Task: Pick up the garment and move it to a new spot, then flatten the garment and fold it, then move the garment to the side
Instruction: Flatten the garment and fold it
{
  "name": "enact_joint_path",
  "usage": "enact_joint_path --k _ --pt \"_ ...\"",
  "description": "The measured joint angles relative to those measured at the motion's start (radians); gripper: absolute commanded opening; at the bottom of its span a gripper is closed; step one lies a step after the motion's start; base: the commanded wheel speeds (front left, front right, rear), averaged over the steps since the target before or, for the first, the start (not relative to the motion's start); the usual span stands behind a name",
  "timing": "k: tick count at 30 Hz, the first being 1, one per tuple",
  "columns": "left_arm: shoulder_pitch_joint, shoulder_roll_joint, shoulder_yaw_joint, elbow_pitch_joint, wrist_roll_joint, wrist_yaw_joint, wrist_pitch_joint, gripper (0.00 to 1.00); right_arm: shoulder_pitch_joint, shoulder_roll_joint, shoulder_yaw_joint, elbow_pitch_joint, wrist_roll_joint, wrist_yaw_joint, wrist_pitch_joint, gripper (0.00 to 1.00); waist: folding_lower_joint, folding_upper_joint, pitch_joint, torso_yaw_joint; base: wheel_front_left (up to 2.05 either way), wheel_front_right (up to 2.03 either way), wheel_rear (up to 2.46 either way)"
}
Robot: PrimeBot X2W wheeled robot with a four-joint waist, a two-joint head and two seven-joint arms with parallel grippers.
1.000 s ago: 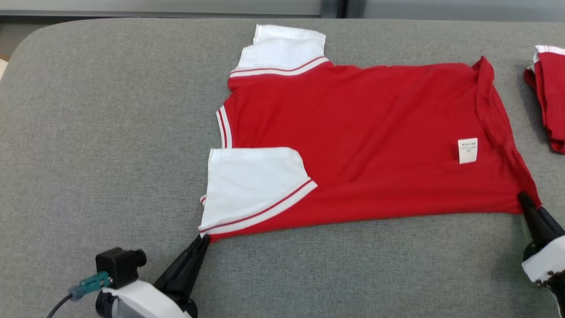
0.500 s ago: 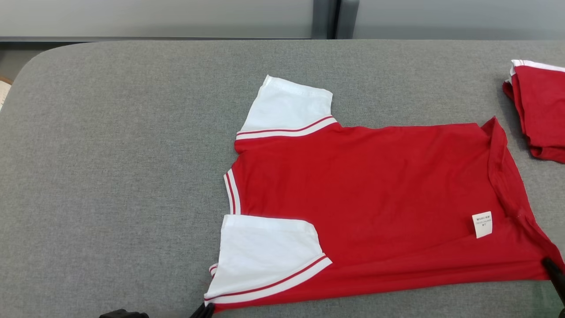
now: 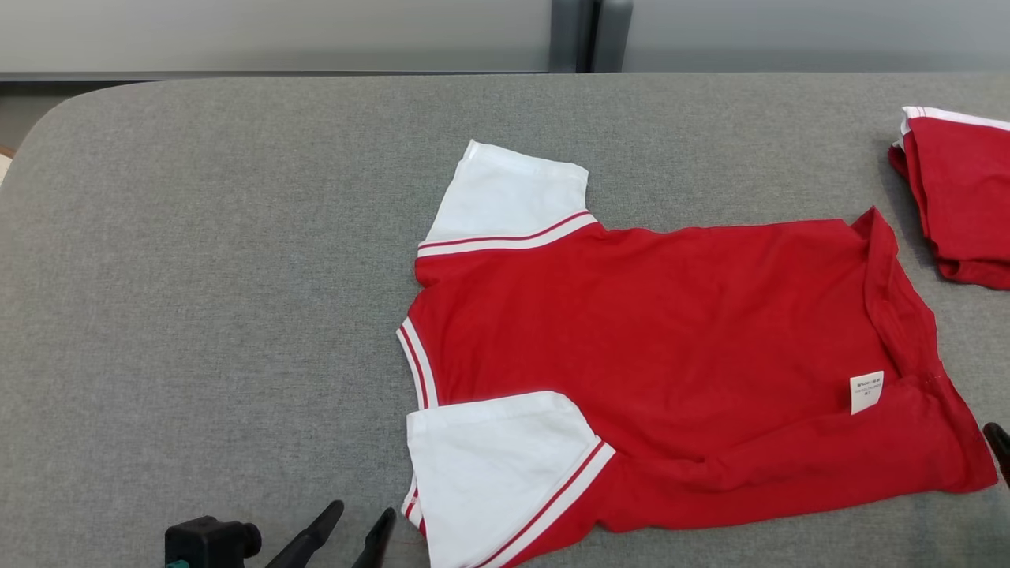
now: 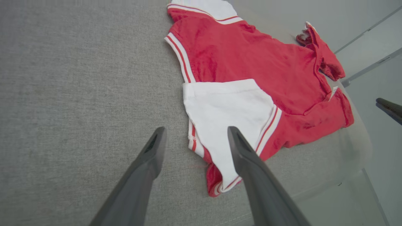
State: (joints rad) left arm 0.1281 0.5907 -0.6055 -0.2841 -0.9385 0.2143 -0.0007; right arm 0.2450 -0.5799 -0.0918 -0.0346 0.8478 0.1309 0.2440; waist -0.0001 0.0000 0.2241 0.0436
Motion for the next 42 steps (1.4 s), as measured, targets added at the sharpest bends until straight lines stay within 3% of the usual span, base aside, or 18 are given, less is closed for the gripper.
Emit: enact_joint_path --k 4,7,11,14,19,24,30,33,42 --pt "-0.004 0.009 -0.014 -0.022 -0.008 0.011 0.041 1.0 0.002 0.052 -0.017 -0.048 -0.044 0.0 0.052 1.0 0.0 0.0 0.006 -0.008 0.0 0.0 0.0" --pt "-0.03 -0.017 0.004 -0.025 0.012 0.018 -0.004 1.0 -0.005 0.087 -0.021 -0.068 -0.077 0.0 0.056 1.0 0.0 0.0 0.023 -0.01 0.0 0.0 0.0" --pt "-0.174 -0.075 0.037 0.007 0.043 0.015 -0.042 1.0 -0.083 0.116 0.014 -0.095 -0.125 0.0 0.031 1.0 0.0 0.0 0.045 -0.001 0.0 0.0 0.0" --pt "-0.331 -0.089 0.039 0.082 0.079 -0.006 -0.014 1.0 -0.154 0.127 0.056 -0.088 -0.172 0.0 0.001 1.0 0.0 0.0 0.063 0.004 0.0 0.0 0.0" --pt "-0.656 -0.106 0.038 0.261 0.074 -0.084 0.139 1.0 -0.285 0.15 0.141 -0.072 -0.212 0.0 -0.021 1.0 0.0 0.0 0.119 0.0 0.0 0.0 0.0" --pt "-0.978 -0.103 0.007 0.453 0.047 -0.174 0.387 1.0 -0.395 0.151 0.204 -0.046 -0.225 0.0 -0.036 1.0 0.0 0.0 0.207 -0.03 0.0 0.0 0.0" --pt "-1.209 -0.094 -0.028 0.642 0.002 -0.224 0.656 1.0 -0.458 0.165 0.262 -0.002 -0.214 0.0 -0.086 1.0 0.0 0.0 0.298 -0.107 0.0 0.0 0.0" --pt "-1.265 -0.088 -0.049 0.697 0.013 -0.238 0.707 1.0 -0.472 0.169 0.278 0.025 -0.202 0.0 -0.114 1.0 0.0 0.0 0.328 -0.157 0.0 0.0 0.0" --pt "-1.316 -0.06 -0.068 0.805 0.056 -0.254 0.708 1.0 -0.5 0.169 0.32 0.079 -0.174 0.0 -0.171 1.0 0.0 0.0 0.392 -0.253 0.0 0.0 0.0"
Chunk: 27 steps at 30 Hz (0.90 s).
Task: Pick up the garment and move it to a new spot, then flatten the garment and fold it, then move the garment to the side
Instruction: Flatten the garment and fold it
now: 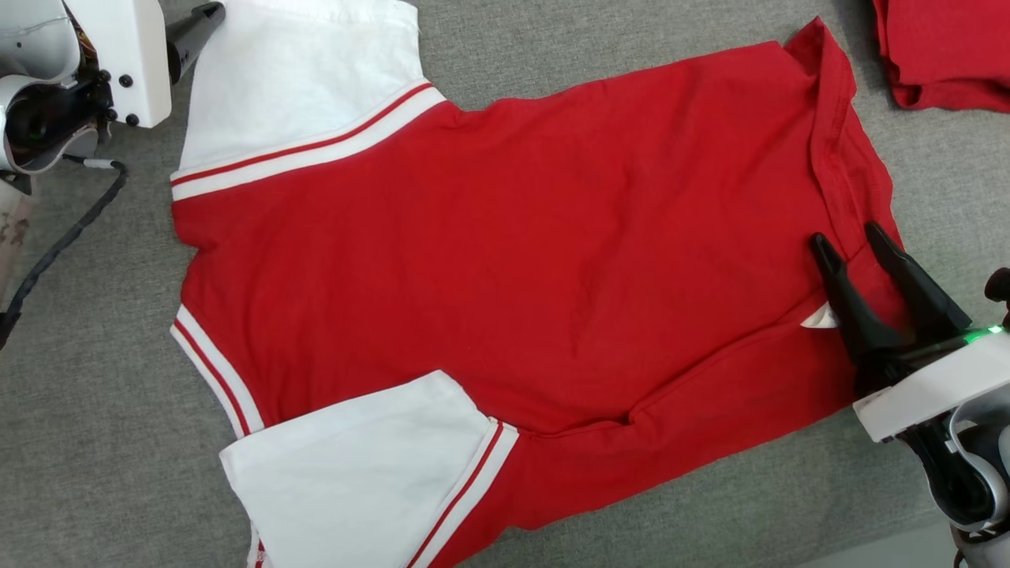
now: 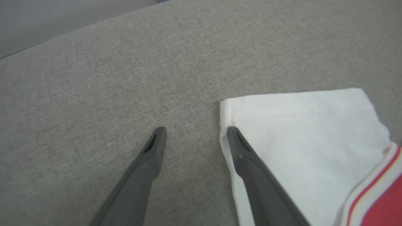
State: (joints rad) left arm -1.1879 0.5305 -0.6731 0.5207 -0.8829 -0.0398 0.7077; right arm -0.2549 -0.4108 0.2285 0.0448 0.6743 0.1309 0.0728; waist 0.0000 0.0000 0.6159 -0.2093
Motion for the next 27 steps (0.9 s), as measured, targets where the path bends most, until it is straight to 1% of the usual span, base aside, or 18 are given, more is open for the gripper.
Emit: enact_joint_path --k 7,8,9,10,11,12,13,15,17,18,19,21,22,27 --pt "-0.032 -0.01 -0.002 0.035 0.002 -0.016 -0.013 1.0 -0.024 -0.004 0.015 0.017 0.014 0.001 -0.022 1.0 -0.0001 0.0 0.02 -0.017 0.0 0.0 0.0" --pt "-0.034 -0.011 -0.002 0.038 0.002 -0.019 -0.014 0.96 -0.027 -0.005 0.017 0.02 0.016 0.001 -0.023 1.0 0.0 0.0 0.021 -0.018 0.0 0.0 0.0" --pt "-0.036 -0.012 -0.003 0.041 0.002 -0.022 -0.014 0.81 -0.03 -0.007 0.018 0.025 0.016 0.001 -0.026 1.0 0.0 0.0 0.022 -0.018 0.0 0.0 0.0" --pt "-0.038 -0.014 -0.005 0.042 0.002 -0.026 -0.014 0.75 -0.033 -0.008 0.018 0.028 0.016 0.001 -0.029 1.0 0.0 0.0 0.021 -0.018 0.0 0.0 0.0" --pt "-0.041 -0.016 -0.006 0.043 0.0 -0.029 -0.014 0.78 -0.033 -0.009 0.018 0.03 0.019 0.001 -0.03 1.0 0.0 0.0 0.021 -0.017 0.0 0.0 0.0" --pt "-0.042 -0.018 -0.009 0.043 -0.001 -0.032 -0.013 0.77 -0.033 -0.01 0.018 0.032 0.021 0.001 -0.03 1.0 0.0 0.0 0.02 -0.016 0.0 0.0 0.0" --pt "-0.043 -0.021 -0.01 0.042 -0.004 -0.036 -0.013 0.81 -0.033 -0.012 0.018 0.033 0.021 0.001 -0.031 1.0 0.0 0.0 0.019 -0.015 0.0 0.0 0.0" --pt "-0.044 -0.031 -0.014 0.037 -0.009 -0.043 -0.013 1.0 -0.033 -0.017 0.017 0.038 0.026 0.001 -0.033 1.0 0.0 0.0 0.017 -0.012 0.0 0.0 0.0" --pt "-0.045 -0.031 -0.02 0.036 -0.009 -0.047 -0.013 1.0 -0.033 -0.017 0.019 0.039 0.027 0.001 -0.034 1.0 0.0 0.0 0.017 -0.014 0.0 0.0 0.0" --pt "-0.046 -0.029 -0.024 0.036 -0.007 -0.047 -0.011 0.95 -0.035 -0.017 0.022 0.04 0.028 0.001 -0.034 1.0 0.0 0.0 0.018 -0.015 0.0 0.0 0.0" --pt "-0.047 -0.026 -0.025 0.036 -0.005 -0.047 -0.012 0.81 -0.038 -0.017 0.026 0.04 0.028 0.001 -0.034 1.0 0.0 0.0 0.019 -0.018 0.0 0.0 0.0" --pt "-0.05 -0.021 -0.027 0.037 -0.002 -0.047 -0.015 0.08 -0.044 -0.016 0.033 0.041 0.029 0.001 -0.033 1.0 0.0 0.0 0.021 -0.022 0.0 0.0 0.0" --pt "-0.05 -0.021 -0.027 0.038 0.002 -0.047 -0.019 0.0 -0.045 -0.016 0.035 0.041 0.029 0.001 -0.033 1.0 0.0 0.0 0.021 -0.024 0.0 0.0 0.0" --pt "-0.05 -0.017 -0.029 0.039 0.001 -0.056 -0.033 0.0 -0.057 -0.019 0.043 0.044 0.036 0.001 -0.029 1.0 0.0 0.0 0.014 -0.024 0.0 0.0 0.0"
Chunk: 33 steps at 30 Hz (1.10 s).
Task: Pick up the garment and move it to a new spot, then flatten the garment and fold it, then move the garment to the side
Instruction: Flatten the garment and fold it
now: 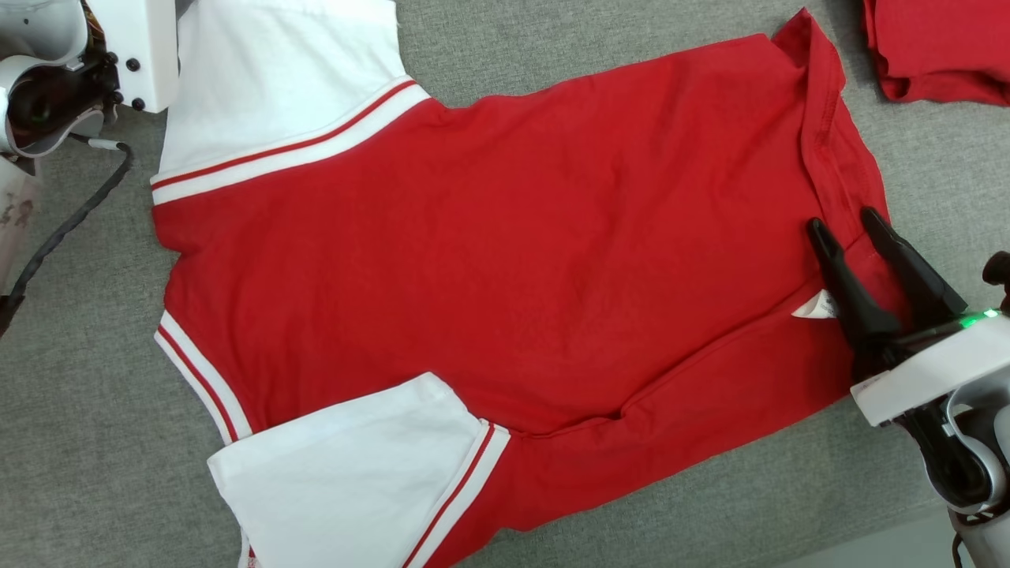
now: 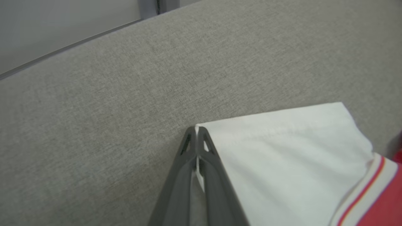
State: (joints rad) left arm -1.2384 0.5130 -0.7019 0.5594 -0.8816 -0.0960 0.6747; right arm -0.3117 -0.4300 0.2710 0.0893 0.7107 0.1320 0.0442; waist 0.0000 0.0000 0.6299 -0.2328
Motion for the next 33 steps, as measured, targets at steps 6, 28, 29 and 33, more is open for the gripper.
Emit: enact_joint_path --k 6,28,29,33 --pt "-0.021 0.014 0.01 -0.009 0.004 -0.009 -0.052 0.0 -0.093 0.002 0.031 0.017 -0.001 0.0 0.043 1.0 0.0 0.0 -0.015 -0.001 0.0 0.0 0.0" --pt "-0.023 0.012 -0.05 -0.033 -0.013 -0.027 -0.071 0.0 -0.676 0.218 -0.015 0.477 -0.349 0.0 0.73 1.0 0.0 0.0 -0.081 0.027 0.0 0.0 0.0" --pt "-0.022 0.013 -0.053 -0.032 -0.013 -0.028 -0.071 0.0 -0.707 0.223 -0.021 0.499 -0.343 0.0 0.76 1.0 0.0001 0.0 -0.084 0.026 0.0 0.0 0.0" --pt "-0.021 0.009 -0.062 -0.031 -0.016 -0.031 -0.069 0.0 -0.806 0.245 -0.044 0.607 -0.342 0.0 0.874 1.0 0.0001 0.0 -0.094 0.028 0.0 0.0 0.0"
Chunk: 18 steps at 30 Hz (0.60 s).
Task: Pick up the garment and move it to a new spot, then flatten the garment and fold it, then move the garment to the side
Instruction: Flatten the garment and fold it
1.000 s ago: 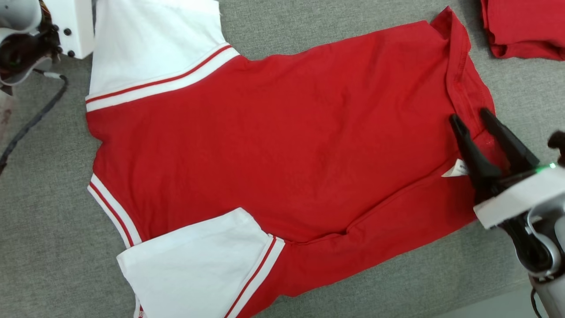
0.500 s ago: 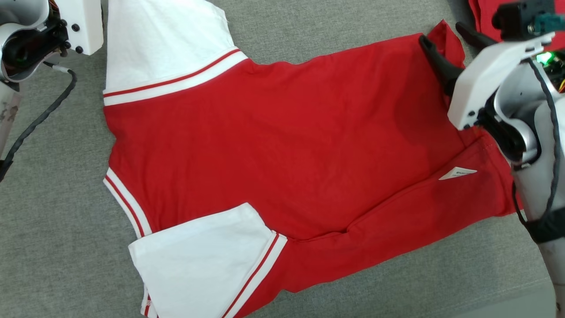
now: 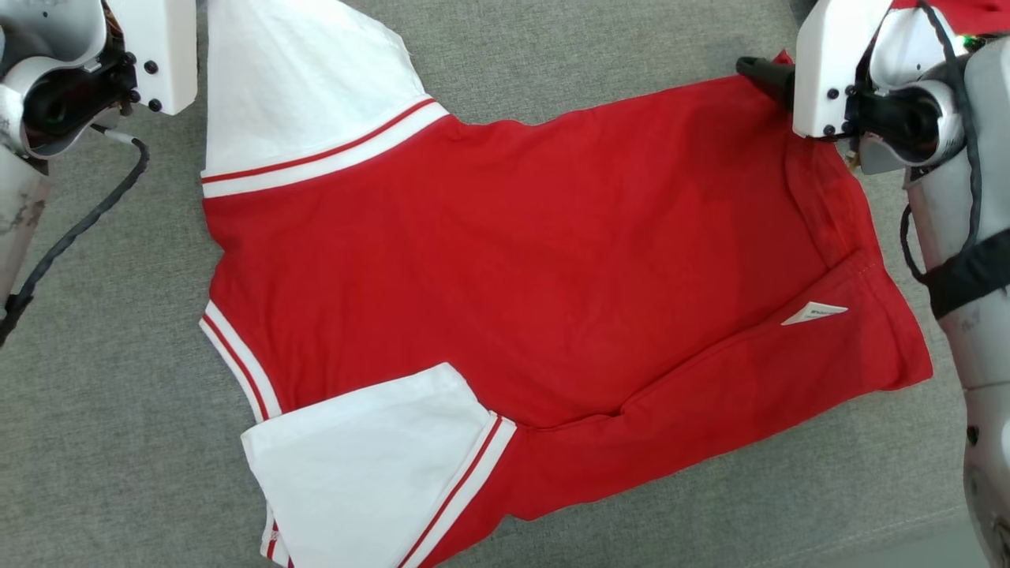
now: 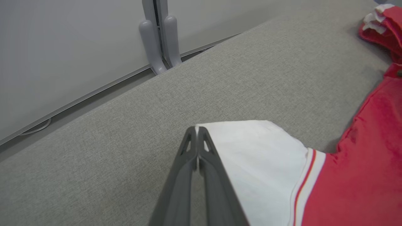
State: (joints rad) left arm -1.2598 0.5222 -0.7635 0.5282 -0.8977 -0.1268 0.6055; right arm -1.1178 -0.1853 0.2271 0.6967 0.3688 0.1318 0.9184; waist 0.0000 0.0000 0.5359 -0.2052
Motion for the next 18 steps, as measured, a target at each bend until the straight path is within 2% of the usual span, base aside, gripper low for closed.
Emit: enact_joint_path --k 3,6,7,8,10,11,18 --pt "0.0 -0.012 -0.011 0.002 -0.001 0.0 0.001 0.0 -0.042 0.0 -0.031 0.089 -0.04 0.0 0.062 1.0 0.0 0.0 -0.003 0.011 0.0 0.0 0.0" --pt "-0.004 -0.035 -0.023 0.003 -0.008 -0.001 0.001 0.0 -0.081 0.0 -0.076 0.15 -0.08 0.0 0.074 1.0 0.0 0.0 -0.002 0.03 0.0 0.0 0.0" --pt "-0.005 -0.038 -0.026 0.003 -0.009 -0.002 0.0 0.0 -0.093 0.006 -0.088 0.165 -0.093 0.0 0.075 0.86 0.0 0.0 -0.001 0.036 0.0 0.0 0.0" --pt "-0.009 -0.04 -0.029 0.004 -0.009 -0.002 0.0 0.0 -0.104 0.014 -0.1 0.178 -0.105 0.0 0.075 0.58 0.0 0.0 0.001 0.041 0.0 0.0 0.0" --pt "-0.018 -0.041 -0.032 0.007 -0.011 -0.002 -0.007 0.0 -0.129 0.028 -0.125 0.202 -0.123 0.0 0.075 0.25 0.0 0.0 0.006 0.05 0.0 0.0 0.0" --pt "-0.019 -0.041 -0.035 0.009 -0.011 -0.002 -0.007 0.0 -0.139 0.035 -0.132 0.214 -0.131 0.0 0.076 0.0 0.0 0.0 0.008 0.054 0.0 0.0 0.0" --pt "-0.018 -0.038 -0.056 0.024 -0.017 -0.003 -0.033 0.0 -0.172 0.054 -0.163 0.264 -0.191 0.0 0.083 0.0 0.0 0.0 0.004 0.061 0.0 0.0 0.0"
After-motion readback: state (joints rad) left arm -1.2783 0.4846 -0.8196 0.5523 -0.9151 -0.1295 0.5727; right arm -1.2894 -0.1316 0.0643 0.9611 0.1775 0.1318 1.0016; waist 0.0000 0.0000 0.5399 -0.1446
